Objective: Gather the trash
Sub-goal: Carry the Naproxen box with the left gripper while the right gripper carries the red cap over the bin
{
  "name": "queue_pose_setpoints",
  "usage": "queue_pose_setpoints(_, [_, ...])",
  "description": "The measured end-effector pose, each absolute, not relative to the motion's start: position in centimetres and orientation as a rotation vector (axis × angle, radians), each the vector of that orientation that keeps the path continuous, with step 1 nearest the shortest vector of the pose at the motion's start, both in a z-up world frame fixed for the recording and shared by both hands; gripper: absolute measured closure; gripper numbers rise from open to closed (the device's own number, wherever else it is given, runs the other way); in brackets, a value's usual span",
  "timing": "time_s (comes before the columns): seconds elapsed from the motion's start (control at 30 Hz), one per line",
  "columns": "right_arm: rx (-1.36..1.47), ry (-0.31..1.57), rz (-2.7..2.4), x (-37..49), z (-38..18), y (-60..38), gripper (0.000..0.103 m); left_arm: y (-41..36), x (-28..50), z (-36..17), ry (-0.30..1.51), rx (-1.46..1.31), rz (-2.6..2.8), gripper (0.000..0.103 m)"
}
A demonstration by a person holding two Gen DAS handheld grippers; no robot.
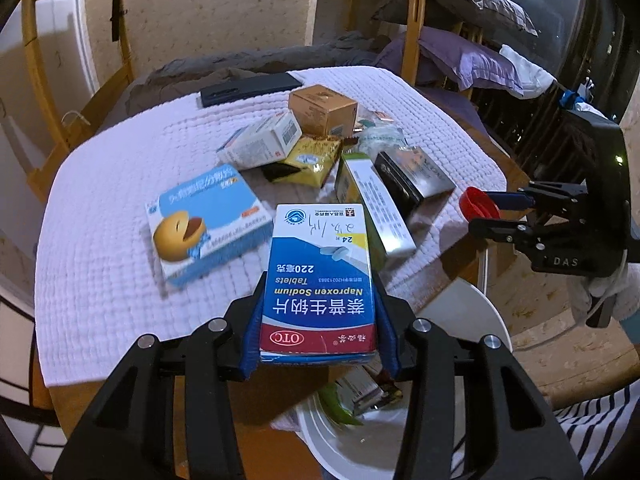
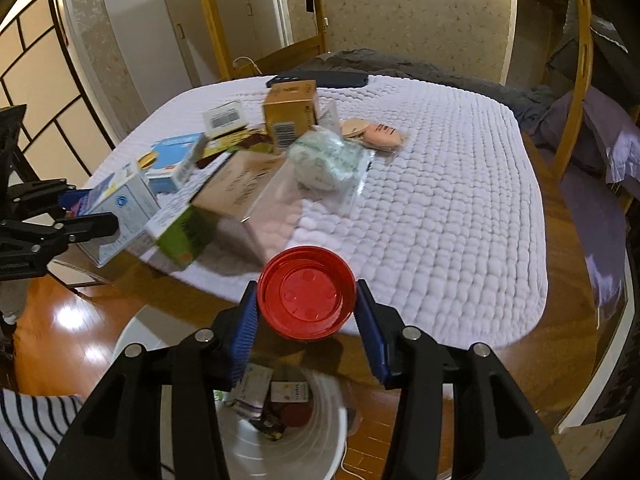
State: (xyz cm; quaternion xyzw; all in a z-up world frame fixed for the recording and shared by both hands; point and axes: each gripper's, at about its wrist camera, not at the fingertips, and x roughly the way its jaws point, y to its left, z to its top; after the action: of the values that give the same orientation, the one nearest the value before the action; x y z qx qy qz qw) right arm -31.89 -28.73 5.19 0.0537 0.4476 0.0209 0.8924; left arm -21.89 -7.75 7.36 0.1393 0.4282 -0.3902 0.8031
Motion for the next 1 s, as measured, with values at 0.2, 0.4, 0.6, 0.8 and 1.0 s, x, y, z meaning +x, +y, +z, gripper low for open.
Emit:
queue_pose_setpoints(0.2, [0.123,0.941,0.075,-33.7,5.4,-27.1,0.056,-7.2,-23.6,7.1,0.948,0.28,-0.836,0.055])
queue_pose_setpoints(0.4, [0.133,0.967,0.092,-35.0,4.9,-25.8,0.056,-7.0,-25.5,6.6,0.975,0.289,-0.849,0.055])
queue_pose_setpoints(0.6, [0.152,0.985,0.107,-36.0,4.6,-24.8,0.056,-6.8,-27.1,6.1,0.991,0.297,-0.867,0.055])
queue_pose_setpoints(0.8, [0.153,1.002,0.118,-36.8,4.1,-23.8,0.056,-7.1,-28.4,5.2,1.013,0.315,-0.883,0.055])
queue_pose_setpoints(1.0, [0.155,1.012,0.121,-37.3,3.6,-23.0,0.056,-7.3,-29.2,4.4,1.025,0.325,-0.885,0.055])
